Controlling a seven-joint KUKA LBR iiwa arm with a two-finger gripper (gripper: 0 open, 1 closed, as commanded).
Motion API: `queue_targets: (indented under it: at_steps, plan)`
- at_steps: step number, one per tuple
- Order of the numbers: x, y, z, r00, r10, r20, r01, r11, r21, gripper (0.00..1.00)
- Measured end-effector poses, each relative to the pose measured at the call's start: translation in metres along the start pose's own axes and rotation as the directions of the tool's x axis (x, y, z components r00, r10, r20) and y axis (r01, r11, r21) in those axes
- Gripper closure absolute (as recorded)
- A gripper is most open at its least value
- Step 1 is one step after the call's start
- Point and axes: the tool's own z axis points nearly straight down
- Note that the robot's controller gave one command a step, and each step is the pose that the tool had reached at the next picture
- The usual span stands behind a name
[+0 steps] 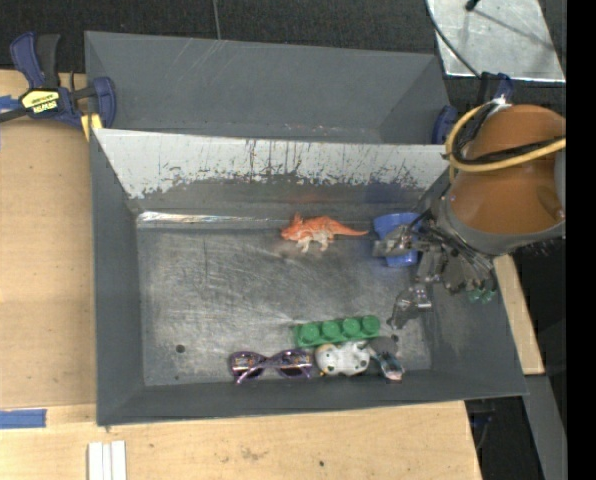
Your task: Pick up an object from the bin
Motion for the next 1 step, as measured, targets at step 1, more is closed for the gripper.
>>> queue_targets:
  at_steps: [1]
  plan:
    - [0.0116, 0.0283, 0.0654, 1.000, -0.008, 0.005, 0.008, 1.000, 0.001, 0.00]
